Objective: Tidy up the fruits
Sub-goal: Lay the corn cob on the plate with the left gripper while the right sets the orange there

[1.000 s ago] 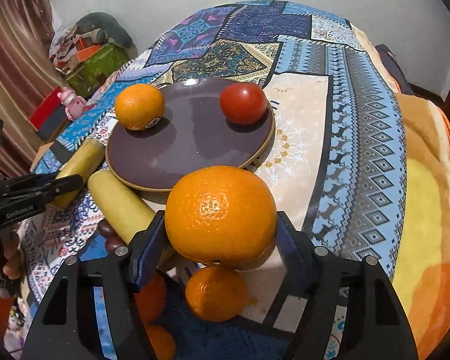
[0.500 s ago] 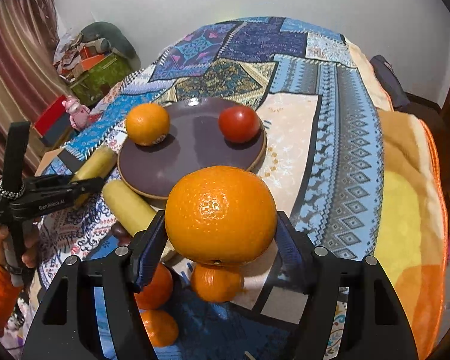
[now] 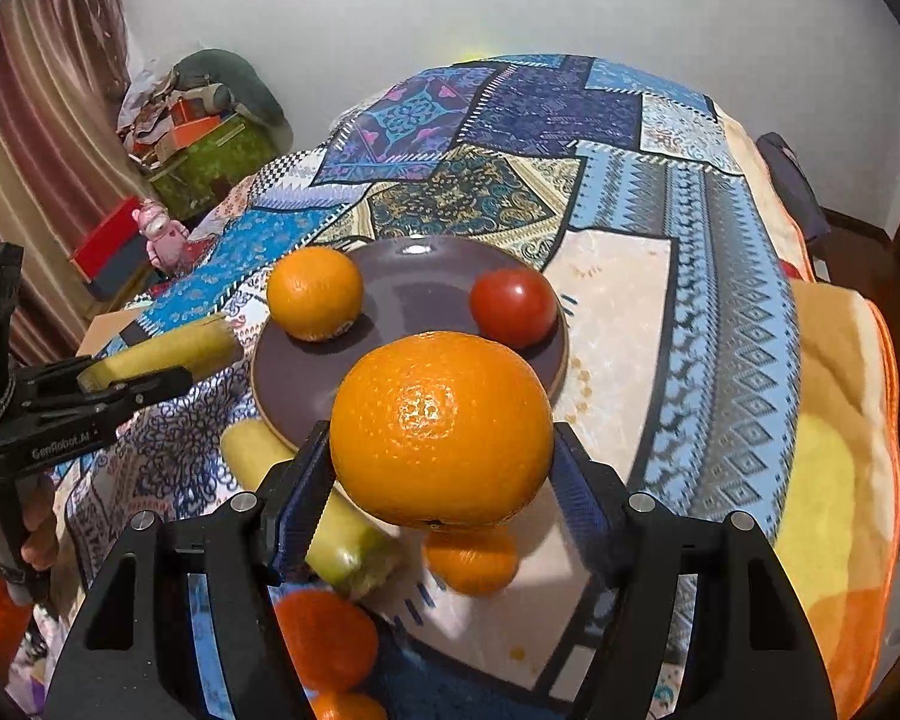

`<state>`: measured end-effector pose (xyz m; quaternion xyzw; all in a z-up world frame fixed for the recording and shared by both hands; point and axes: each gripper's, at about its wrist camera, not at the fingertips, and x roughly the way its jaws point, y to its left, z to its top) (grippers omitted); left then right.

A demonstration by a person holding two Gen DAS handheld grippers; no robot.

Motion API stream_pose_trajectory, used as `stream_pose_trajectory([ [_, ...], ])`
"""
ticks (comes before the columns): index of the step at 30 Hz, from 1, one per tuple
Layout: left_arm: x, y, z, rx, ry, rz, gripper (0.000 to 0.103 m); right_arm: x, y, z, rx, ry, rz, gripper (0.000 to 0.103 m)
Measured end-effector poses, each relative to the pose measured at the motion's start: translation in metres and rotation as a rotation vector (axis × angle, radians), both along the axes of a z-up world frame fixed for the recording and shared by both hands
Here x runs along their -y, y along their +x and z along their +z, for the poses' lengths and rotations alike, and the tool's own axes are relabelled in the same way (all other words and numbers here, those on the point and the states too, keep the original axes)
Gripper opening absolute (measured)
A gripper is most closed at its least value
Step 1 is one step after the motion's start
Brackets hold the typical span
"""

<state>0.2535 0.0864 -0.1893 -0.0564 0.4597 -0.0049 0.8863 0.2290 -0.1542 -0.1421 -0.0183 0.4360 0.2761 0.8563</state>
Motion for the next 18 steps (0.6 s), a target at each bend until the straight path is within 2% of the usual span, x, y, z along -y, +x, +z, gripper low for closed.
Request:
stream_pose_trajectory([
  [9, 0.004, 0.002, 0.016, 0.047, -0.034, -0.006, 0.037, -0.022, 0.015, -0.004, 0.0, -0.033, 0.037, 0.067],
  [14, 0.017, 0.008, 0.026, 0.075, -0.046, -0.043, 0.037, -0.032, 0.025, -0.008, -0.012, -0.054, 0.048, 0.067],
  [18, 0.032, 0.015, 0.025, 0.062, -0.054, -0.09, 0.037, -0.037, 0.032, -0.014, -0.021, -0.087, 0.059, 0.067],
])
